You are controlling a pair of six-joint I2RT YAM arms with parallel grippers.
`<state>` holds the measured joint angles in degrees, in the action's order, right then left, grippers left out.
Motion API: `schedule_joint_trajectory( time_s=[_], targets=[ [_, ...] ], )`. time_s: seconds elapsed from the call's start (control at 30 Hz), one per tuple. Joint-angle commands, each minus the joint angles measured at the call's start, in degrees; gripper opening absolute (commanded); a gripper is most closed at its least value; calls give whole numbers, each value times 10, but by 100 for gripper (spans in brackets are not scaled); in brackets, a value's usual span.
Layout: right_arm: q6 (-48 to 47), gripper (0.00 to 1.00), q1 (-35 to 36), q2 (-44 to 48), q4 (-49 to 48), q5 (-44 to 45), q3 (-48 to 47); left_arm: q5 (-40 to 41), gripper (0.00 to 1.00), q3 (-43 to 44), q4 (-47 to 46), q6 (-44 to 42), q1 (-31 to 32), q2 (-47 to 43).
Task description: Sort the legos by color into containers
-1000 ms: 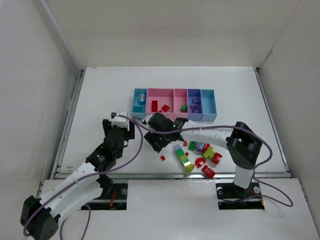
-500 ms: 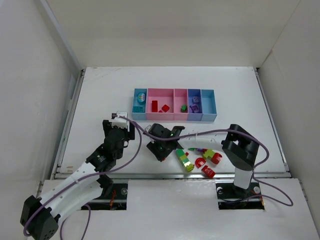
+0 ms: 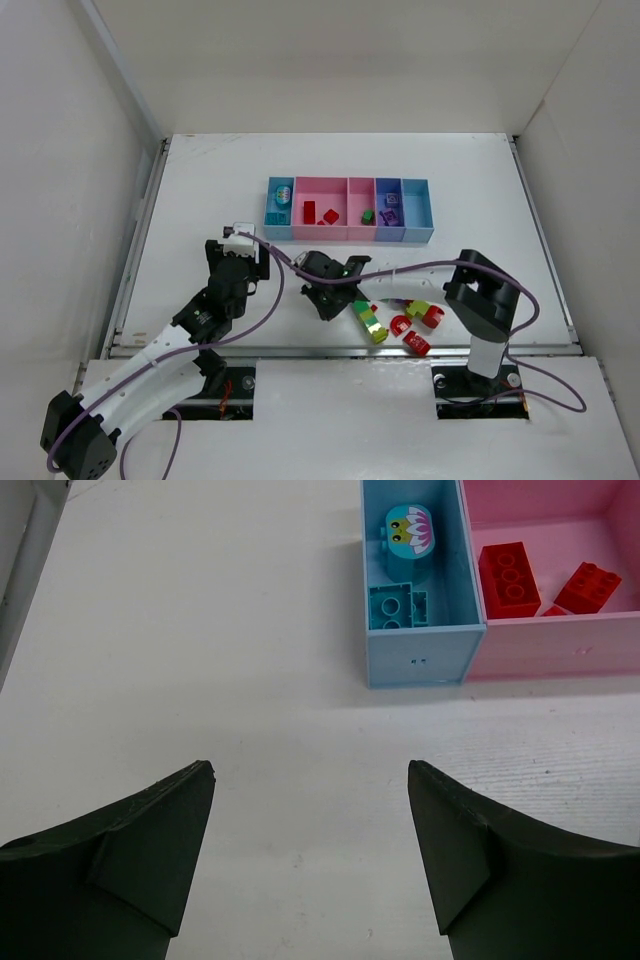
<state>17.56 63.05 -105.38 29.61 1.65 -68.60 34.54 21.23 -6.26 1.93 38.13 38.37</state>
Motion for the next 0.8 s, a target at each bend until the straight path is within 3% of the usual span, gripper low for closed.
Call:
schedule_joint_trajectory(
  time_s=[0.0, 0.17, 0.4, 0.57, 0.67, 0.7, 0.77],
  targets=[
    [18, 0, 7, 52, -12, 49, -18, 6, 75, -1, -29, -2, -2, -15],
    [36, 0, -49, 72, -18, 145, -86, 6, 75, -1, -29, -2, -2, -15],
    [36, 0, -181, -55, 16, 151, -291, 6, 75, -1, -29, -2, -2, -20],
    [25, 1, -227, -173, 52, 127, -444, 6, 75, -1, -29, -2, -2, -20],
    [10, 35, -232, -213, 70, 127, -494, 6, 75, -1, -29, -7, -2, -20],
    [10, 63, -232, -213, 70, 127, -500, 6, 75, -1, -29, -7, -2, -20],
    [10, 75, -232, -213, 76, 127, -501, 6, 75, -1, -29, -7, -2, -20]
  ],
)
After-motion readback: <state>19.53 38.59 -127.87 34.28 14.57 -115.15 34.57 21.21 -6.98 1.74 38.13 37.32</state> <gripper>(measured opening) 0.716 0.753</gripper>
